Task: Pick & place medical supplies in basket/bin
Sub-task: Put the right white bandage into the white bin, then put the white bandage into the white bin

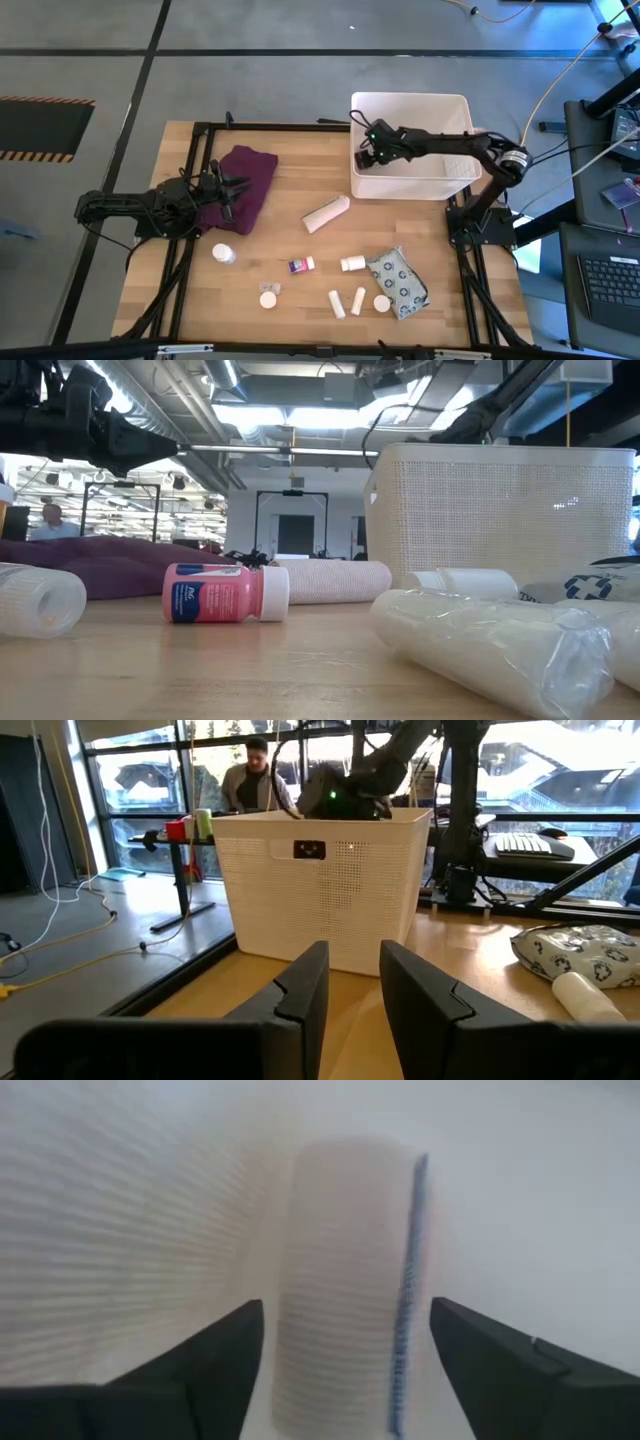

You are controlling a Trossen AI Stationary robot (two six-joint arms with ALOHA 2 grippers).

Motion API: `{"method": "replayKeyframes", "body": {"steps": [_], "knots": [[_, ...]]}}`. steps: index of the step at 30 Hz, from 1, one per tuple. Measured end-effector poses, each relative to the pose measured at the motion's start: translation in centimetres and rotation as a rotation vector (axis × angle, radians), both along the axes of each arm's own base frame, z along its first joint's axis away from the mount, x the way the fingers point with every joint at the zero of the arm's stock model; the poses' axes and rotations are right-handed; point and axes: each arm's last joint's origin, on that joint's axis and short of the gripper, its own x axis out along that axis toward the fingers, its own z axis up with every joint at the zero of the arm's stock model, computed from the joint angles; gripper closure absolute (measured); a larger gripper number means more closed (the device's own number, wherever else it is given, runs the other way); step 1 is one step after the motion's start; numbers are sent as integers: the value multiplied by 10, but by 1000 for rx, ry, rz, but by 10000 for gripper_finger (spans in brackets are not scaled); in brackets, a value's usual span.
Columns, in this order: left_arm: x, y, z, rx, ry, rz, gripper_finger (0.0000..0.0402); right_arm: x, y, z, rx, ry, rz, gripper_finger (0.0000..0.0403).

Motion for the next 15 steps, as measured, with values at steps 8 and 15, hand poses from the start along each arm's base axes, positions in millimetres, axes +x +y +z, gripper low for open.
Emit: {"method": "replayKeyframes", "body": {"steps": [8,15], "knots": [[0,0,0,0,0,-2,313,-5,2,51,-41,-20,39,85],[0,0,0,0,0,-5,313,-26,16,113,-81,-46,66,85]]}}
